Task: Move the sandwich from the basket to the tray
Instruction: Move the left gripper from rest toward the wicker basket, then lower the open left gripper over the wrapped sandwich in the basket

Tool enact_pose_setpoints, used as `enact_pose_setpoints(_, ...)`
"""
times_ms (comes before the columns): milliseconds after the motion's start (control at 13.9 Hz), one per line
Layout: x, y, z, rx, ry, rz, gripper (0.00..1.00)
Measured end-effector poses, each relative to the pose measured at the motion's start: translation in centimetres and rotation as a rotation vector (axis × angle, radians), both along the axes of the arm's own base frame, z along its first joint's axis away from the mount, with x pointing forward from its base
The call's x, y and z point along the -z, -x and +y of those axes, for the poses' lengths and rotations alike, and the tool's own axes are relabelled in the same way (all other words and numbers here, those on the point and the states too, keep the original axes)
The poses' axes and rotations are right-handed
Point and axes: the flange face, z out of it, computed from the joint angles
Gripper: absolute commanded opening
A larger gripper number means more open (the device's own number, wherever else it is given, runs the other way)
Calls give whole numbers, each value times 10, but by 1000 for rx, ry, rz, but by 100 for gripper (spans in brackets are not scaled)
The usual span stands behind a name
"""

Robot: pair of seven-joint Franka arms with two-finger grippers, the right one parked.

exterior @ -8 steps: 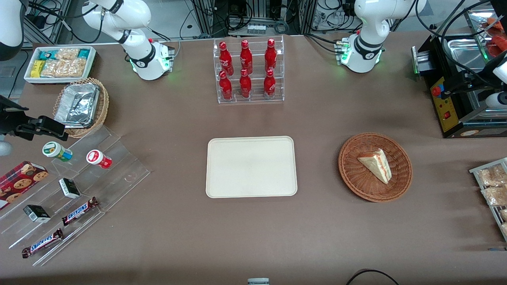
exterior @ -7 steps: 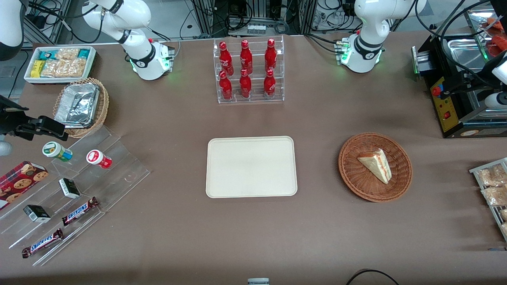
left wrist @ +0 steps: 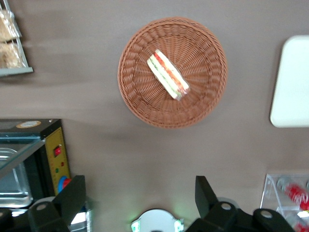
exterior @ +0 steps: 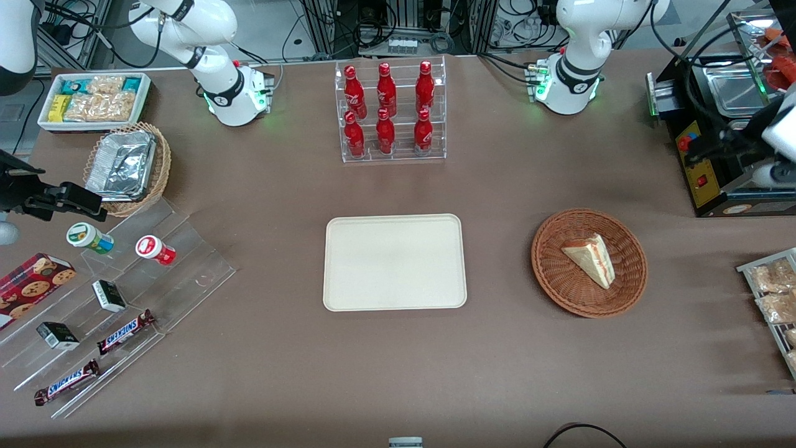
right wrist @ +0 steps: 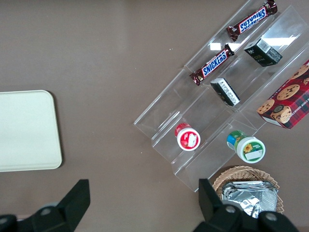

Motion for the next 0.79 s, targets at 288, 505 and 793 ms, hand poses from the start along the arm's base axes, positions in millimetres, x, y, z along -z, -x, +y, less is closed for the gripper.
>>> enact_pose_setpoints(288, 73, -21, -1, -206, -31, -22, 100)
enact_pose_setpoints(505, 127, -20, -1, -298, -41, -47, 100)
enact_pose_setpoints(793, 175, -13, -14, -423, -49, -96, 100)
